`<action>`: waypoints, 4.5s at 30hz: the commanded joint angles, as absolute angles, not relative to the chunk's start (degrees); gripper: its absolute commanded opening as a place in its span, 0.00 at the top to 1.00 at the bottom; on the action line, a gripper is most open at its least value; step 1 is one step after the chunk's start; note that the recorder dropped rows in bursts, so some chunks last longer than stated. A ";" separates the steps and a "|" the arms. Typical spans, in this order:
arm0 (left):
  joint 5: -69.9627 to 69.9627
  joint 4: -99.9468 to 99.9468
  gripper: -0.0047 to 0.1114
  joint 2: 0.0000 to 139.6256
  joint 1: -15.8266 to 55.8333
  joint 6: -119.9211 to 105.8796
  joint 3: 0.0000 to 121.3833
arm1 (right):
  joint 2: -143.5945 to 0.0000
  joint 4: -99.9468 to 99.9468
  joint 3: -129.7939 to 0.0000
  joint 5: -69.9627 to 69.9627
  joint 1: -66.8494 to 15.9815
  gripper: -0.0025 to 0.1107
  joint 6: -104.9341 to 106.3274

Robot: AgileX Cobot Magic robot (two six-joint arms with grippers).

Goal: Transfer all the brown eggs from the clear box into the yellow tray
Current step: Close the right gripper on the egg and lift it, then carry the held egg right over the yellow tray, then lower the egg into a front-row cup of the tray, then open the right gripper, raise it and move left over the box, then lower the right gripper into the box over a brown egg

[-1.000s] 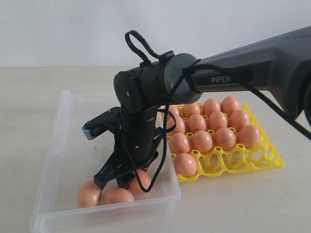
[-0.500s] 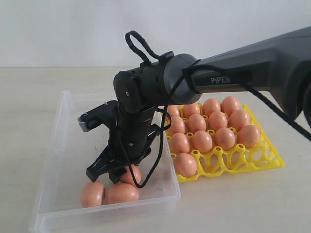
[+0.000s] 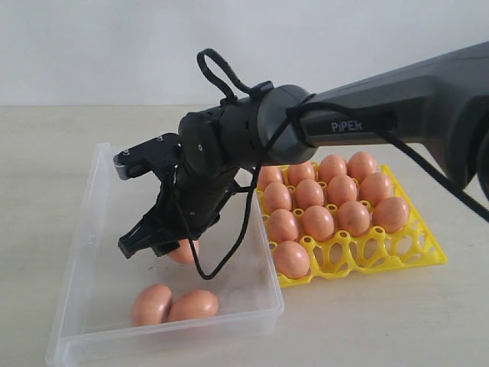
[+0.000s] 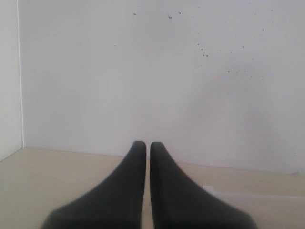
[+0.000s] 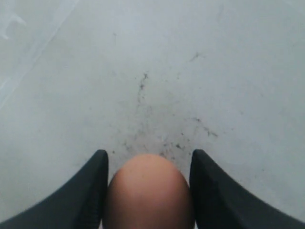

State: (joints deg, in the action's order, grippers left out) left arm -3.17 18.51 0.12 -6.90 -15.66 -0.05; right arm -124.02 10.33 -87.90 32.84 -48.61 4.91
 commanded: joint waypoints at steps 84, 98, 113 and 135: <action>-3.00 18.28 0.93 0.00 -6.82 -15.97 0.00 | -104.07 16.37 -18.64 -58.81 -40.45 0.98 1.41; -3.00 18.28 0.93 0.00 -6.82 -15.97 0.00 | -104.07 16.13 -18.64 -57.97 -40.45 0.58 1.41; -3.00 18.28 0.93 0.00 -6.82 -15.97 0.00 | -101.93 16.25 -18.64 -58.58 -40.45 0.58 1.54; -3.00 18.28 0.93 0.00 -6.82 -15.97 0.00 | -95.85 -49.71 -59.13 11.81 -54.78 0.98 -42.63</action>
